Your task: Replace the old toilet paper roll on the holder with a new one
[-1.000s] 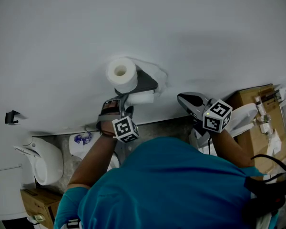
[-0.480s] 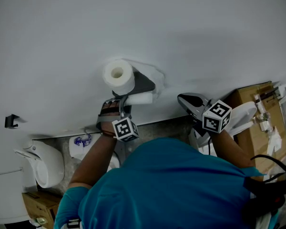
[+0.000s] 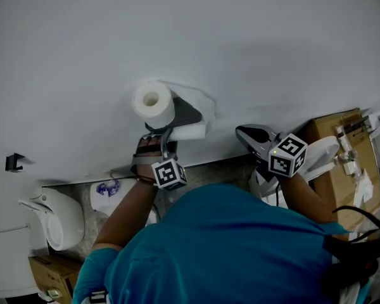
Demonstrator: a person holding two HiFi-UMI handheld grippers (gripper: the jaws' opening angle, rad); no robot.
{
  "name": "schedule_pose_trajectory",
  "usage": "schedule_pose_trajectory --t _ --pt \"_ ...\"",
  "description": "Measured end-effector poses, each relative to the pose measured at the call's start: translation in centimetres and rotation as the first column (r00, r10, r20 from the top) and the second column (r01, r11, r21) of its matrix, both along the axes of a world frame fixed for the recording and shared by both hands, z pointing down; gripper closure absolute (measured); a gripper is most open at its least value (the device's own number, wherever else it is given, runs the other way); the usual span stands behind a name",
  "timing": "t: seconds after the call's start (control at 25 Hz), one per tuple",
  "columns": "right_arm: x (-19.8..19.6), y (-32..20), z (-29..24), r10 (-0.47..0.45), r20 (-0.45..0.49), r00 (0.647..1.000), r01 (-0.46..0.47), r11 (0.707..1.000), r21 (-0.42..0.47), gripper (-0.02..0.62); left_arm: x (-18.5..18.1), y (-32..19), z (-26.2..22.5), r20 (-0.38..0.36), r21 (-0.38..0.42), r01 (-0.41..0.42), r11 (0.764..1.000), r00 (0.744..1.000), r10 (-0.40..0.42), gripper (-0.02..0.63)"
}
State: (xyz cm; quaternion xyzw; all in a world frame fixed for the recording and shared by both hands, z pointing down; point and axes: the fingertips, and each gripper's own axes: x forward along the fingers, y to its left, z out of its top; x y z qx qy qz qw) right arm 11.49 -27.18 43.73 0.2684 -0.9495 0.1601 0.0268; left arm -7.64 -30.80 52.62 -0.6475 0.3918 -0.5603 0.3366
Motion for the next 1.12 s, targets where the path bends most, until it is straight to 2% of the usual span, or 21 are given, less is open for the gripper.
schedule_pose_trajectory --t 0.64,1.12 --pt "3.2 -0.8 0.0 -0.022 0.003 1.000 0.022 1.000 -0.002 0.594 4.3 -0.5 -0.1 -0.019 -0.020 -0.006 1.000 1.000 0.005 0.428" --pt "7.8 -1.0 0.0 -0.017 0.015 1.000 0.017 1.000 0.002 0.594 8.0 -0.9 0.1 -0.023 -0.028 0.017 0.999 1.000 -0.018 0.433"
